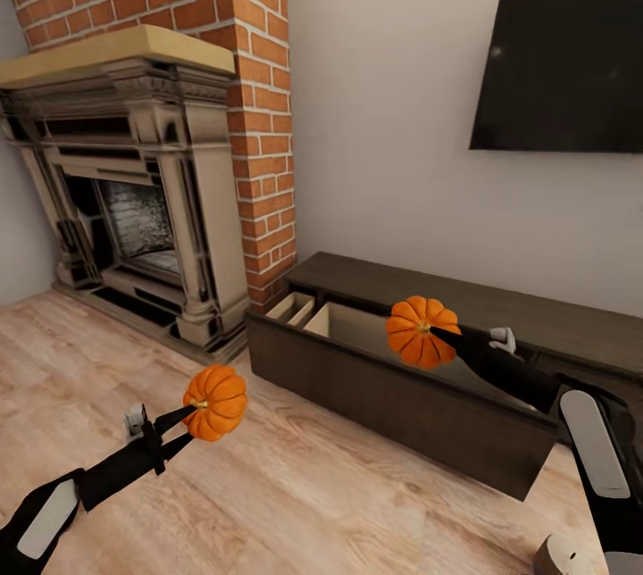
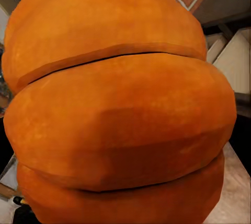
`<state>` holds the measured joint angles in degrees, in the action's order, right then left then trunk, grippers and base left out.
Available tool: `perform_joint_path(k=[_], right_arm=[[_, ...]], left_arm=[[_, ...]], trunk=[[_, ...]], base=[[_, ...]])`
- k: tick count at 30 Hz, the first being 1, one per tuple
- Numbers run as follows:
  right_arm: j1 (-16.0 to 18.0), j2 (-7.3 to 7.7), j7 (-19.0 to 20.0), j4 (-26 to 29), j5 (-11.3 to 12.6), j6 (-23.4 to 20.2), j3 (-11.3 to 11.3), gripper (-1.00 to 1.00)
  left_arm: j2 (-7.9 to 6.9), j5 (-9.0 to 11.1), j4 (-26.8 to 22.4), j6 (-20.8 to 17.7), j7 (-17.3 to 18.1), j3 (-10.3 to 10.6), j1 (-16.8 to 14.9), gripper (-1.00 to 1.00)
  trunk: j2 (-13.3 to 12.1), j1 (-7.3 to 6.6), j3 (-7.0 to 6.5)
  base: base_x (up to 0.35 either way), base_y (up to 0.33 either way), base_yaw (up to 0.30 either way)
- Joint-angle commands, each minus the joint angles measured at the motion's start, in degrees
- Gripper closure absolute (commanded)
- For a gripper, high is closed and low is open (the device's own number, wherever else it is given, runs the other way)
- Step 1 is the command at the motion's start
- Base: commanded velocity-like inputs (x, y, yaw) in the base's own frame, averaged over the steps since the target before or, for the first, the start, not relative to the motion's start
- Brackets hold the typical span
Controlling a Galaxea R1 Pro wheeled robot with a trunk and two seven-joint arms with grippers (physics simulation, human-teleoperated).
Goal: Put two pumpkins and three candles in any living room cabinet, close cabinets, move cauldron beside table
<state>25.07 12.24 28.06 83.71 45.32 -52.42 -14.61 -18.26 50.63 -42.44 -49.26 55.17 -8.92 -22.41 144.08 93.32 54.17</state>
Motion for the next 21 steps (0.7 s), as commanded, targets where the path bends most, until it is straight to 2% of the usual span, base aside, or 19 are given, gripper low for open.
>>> perform_joint_path(k=[1, 7, 16, 21], right_arm=[[0.06, -0.02, 0.24, -0.02, -0.17, -0.22, -0.07, 1.0], [0.06, -0.02, 0.24, -0.34, -0.28, -0.06, -0.07, 1.0], [0.06, -0.02, 0.24, -0.41, -0.27, -0.05, -0.07, 1.0], [0.06, -0.02, 0.24, -0.52, -0.3, -0.05, -0.07, 1.0]], left_arm=[[-0.01, 0.31, -0.01, -0.42, 0.11, -0.06, -0.01, 1.0], [0.0, 0.29, -0.01, -0.41, 0.11, -0.04, 0.0, 1.0], [-0.04, 0.27, -0.01, -0.45, 0.11, -0.04, 0.0, 1.0], [-0.06, 0.26, -0.06, -0.4, 0.13, -0.04, 0.0, 1.0]], trunk=[[0.02, 0.01, 0.04], [0.02, 0.01, -0.08], [0.02, 0.01, -0.26], [0.02, 0.01, -0.36]], base=[[0.226, 0.163, -0.292], [0.241, 0.111, -0.292], [0.189, 0.007, -0.292], [0.096, 0.0, -0.292]])
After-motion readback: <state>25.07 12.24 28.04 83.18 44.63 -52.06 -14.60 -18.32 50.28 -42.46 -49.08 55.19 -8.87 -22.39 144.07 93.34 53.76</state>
